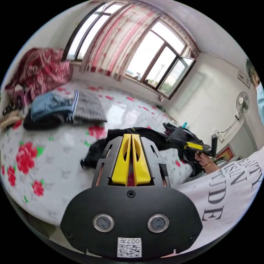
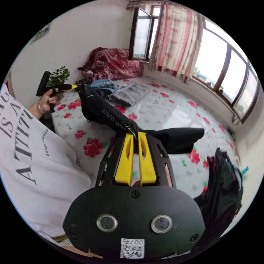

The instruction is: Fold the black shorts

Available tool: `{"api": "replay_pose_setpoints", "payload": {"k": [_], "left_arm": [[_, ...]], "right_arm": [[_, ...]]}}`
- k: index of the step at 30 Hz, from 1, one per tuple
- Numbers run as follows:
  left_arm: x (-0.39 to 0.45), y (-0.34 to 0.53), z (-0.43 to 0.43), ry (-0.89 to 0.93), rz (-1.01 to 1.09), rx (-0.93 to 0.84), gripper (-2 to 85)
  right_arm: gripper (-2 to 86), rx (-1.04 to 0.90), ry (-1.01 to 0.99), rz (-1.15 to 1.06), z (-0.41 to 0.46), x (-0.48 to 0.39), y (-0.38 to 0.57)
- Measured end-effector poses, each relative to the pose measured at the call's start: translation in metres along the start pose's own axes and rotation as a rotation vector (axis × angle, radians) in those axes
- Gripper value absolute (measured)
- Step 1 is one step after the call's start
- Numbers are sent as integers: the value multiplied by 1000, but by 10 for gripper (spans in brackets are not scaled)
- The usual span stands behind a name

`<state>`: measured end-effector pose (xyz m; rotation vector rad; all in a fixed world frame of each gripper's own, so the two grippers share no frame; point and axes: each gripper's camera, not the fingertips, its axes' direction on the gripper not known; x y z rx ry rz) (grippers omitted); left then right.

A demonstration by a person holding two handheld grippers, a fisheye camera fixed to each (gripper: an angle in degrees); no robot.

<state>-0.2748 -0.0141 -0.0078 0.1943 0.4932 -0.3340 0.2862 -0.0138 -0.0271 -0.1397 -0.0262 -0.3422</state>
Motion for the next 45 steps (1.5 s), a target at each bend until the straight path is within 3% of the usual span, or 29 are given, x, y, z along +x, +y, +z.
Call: {"api": "replay_pose_setpoints", "payload": {"k": [3,5,12,16,17,22,25,29,34,41,45], "left_arm": [[-25,54,30,-110,-136,-169,-10],[-38,77,38,-148,-207,-232,-10],[-54,74,29,-203,-239,-257,-10],[-47,75,23,-254,-213,-299,-9],[-49,82,22,-268,-220,-331,-8],[-68,114,22,-257,-311,-462,11],[-84,108,-2,-347,-341,-441,51],[-117,62,-29,-362,-373,-311,69],[-134,-40,20,-281,-254,-271,100],[-154,-141,161,-222,-144,-527,130],[-147,-157,204,-382,-50,-677,130]], "right_arm": [[28,-266,-223,221,73,-3,56],[32,-313,-272,277,89,-10,77],[42,-244,-36,337,75,27,67],[42,-453,-44,307,111,32,80],[42,-396,-32,295,104,30,81],[43,-459,-4,332,92,34,78],[47,-339,-12,340,66,49,52],[48,-233,-10,311,52,74,-2],[48,-211,-13,213,80,106,-104],[48,-278,-21,241,144,148,-188],[44,-367,-29,232,186,164,-208]]}}
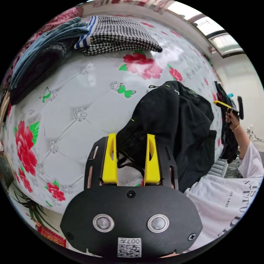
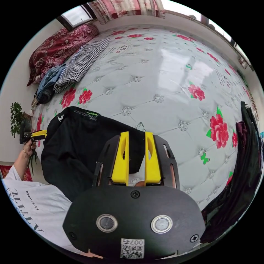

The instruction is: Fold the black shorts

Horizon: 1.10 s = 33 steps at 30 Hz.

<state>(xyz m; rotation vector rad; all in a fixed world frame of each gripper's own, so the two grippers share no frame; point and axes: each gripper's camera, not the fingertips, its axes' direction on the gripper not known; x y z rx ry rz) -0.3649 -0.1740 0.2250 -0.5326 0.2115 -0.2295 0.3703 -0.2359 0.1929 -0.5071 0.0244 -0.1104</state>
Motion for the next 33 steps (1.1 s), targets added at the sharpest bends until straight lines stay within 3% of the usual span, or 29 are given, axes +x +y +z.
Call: {"api": "replay_pose_setpoints", "payload": {"k": [3,8,11,13,16,21,27,29,33], "left_arm": [[4,-8,0,-84,61,-40,85],[-24,-14,-24,3,-5,19,33],[-28,-6,-59,55,48,115,28],[-32,7,-80,90,68,192,27],[-50,35,-97,152,23,296,28],[-73,77,-98,283,-23,382,34],[-69,93,-92,251,-15,379,36],[-68,95,-92,258,-19,375,36],[-41,121,-116,199,71,462,36]], "right_arm": [[34,-97,21,-22,26,2,-11],[5,-175,89,-191,18,-5,-18],[0,-2,61,-213,-40,2,-19],[-1,276,-9,-199,-116,11,-4],[-2,497,-124,-202,-177,21,24],[-2,359,-50,-215,-165,19,48],[-3,219,-137,-78,-130,39,76],[-2,236,-142,-53,-136,44,83],[-2,477,-174,-85,-198,38,127]]}}
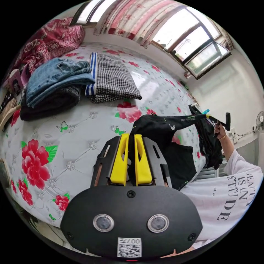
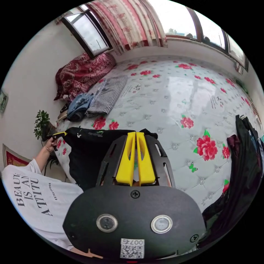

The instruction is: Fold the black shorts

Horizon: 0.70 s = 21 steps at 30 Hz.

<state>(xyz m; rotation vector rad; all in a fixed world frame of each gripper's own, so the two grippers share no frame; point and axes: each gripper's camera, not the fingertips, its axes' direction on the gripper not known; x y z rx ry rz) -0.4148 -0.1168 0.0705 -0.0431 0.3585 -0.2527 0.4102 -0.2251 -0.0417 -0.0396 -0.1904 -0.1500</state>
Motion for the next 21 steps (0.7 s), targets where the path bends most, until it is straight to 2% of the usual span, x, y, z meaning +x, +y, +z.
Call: {"api": "replay_pose_setpoints", "payload": {"k": [3,5,8,10,13,16,21], "left_arm": [[32,34,-24,-47,131,84,38],[44,66,-31,-74,170,121,43],[41,126,-26,-106,82,106,57],[31,162,-16,-112,-22,48,62],[23,207,-8,-121,-151,-17,62],[31,218,-7,-108,-133,-52,66],[56,200,24,-27,-16,-162,110]], "right_arm": [[-2,92,16,-104,-47,-28,41],[-2,57,36,-142,-56,-39,78],[-2,-114,66,-88,-31,-39,153],[-2,-304,67,38,11,-29,215],[-2,-423,75,183,48,-20,275],[-2,-420,39,269,59,-16,298],[-2,-359,20,245,53,-20,287]]}}
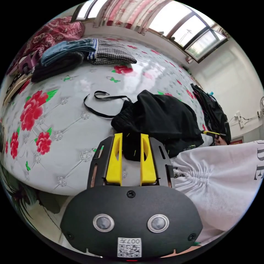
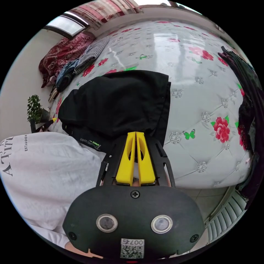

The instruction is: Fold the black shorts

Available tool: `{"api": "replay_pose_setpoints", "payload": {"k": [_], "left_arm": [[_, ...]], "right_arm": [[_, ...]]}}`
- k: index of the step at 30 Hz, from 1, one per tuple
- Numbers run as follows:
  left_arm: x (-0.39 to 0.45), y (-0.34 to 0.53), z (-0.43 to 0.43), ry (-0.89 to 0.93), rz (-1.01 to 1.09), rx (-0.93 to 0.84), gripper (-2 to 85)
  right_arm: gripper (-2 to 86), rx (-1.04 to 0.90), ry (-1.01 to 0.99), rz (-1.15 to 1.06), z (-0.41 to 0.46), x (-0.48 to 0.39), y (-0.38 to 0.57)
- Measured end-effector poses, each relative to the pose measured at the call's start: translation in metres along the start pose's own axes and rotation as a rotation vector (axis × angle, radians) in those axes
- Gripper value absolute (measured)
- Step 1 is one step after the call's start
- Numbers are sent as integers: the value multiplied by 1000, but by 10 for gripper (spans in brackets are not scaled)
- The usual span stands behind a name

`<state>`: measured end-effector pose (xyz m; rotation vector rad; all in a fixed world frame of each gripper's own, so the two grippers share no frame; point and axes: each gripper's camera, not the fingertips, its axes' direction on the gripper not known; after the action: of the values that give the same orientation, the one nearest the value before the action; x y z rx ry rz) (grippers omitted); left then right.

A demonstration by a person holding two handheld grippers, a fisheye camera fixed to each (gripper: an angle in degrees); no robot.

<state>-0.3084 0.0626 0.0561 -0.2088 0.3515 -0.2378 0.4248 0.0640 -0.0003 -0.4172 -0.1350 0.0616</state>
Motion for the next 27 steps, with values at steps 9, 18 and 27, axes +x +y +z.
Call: {"api": "replay_pose_setpoints", "payload": {"k": [9,18,27], "left_arm": [[-33,-34,-15,-6,-132,86,139],[-57,-78,13,84,-154,-90,120],[-65,-148,-62,212,-288,89,-6]], "right_arm": [[-2,63,-10,-27,-17,-3,8],[-2,44,-5,-24,-10,-4,14],[-2,192,117,-74,-77,-10,-21]]}}
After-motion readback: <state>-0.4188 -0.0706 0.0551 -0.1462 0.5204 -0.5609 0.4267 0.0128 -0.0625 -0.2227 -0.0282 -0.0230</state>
